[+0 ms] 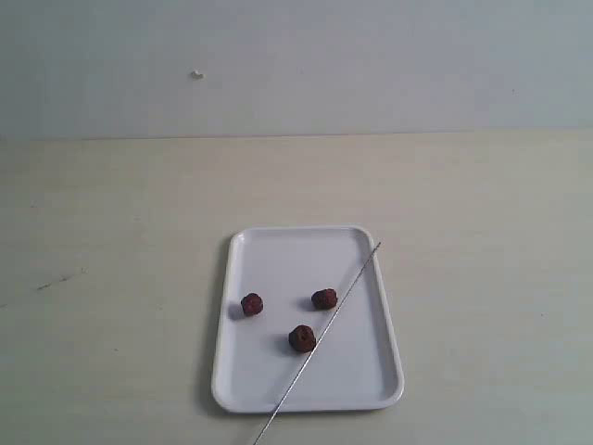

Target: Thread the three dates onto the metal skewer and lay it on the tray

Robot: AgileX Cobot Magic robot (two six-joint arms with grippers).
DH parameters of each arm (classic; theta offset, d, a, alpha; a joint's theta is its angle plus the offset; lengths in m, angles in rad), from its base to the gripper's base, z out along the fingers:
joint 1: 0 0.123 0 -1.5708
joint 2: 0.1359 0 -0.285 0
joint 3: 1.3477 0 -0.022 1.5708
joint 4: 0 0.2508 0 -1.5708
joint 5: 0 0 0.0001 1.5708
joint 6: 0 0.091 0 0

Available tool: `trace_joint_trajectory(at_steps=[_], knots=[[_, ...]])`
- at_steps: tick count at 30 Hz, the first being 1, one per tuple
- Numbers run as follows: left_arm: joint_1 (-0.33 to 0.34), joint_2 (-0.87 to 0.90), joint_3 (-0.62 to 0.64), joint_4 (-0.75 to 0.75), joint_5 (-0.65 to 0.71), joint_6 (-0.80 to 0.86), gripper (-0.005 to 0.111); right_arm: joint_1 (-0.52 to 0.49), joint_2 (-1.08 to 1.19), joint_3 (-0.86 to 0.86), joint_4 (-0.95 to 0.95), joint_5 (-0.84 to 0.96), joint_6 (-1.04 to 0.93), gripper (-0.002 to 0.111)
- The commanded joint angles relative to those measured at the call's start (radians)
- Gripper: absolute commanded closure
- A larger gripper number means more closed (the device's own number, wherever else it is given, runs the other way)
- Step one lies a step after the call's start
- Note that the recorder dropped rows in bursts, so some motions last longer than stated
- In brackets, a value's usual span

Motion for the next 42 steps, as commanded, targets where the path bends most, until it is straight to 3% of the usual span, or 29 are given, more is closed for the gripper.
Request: trace_joint_trajectory(at_steps=[1,6,11,14,20,28,42], knots=[[0.001,-0.007,0.000,0.004,-0.001,0.001,0.107,-0.006,-0.005,0.005,-0.003,-0.009,0.001,0.108],[0.001,-0.007,0.000,0.004,-0.001,0.001,0.107,-0.006,-0.005,0.005,-0.005,-0.146,0.003,0.108],[0.001,-0.007,0.000,0.004,-0.001,0.001,0.107,-0.006,-0.005,0.005,0.121,-0.424,0.083,0.108],[0.001,-0.007,0.000,0.004,-0.001,0.001,0.107,-0.006,-0.005,0.005,0.174,-0.490,0.108,0.108],[0.001,-0.007,0.000,0.004,-0.001,0.001,0.107,-0.006,-0.005,0.005,0.174,-0.433,0.108,0.108],[0.001,-0.007,0.000,0.004,-0.001,0.001,0.107,-0.006,-0.005,0.005,0.151,-0.118,0.105,0.108],[0.001,-0.007,0.000,0.004,-0.001,0.001,0.107,-0.006,-0.005,0.005,0.100,-0.037,0.080,0.108]])
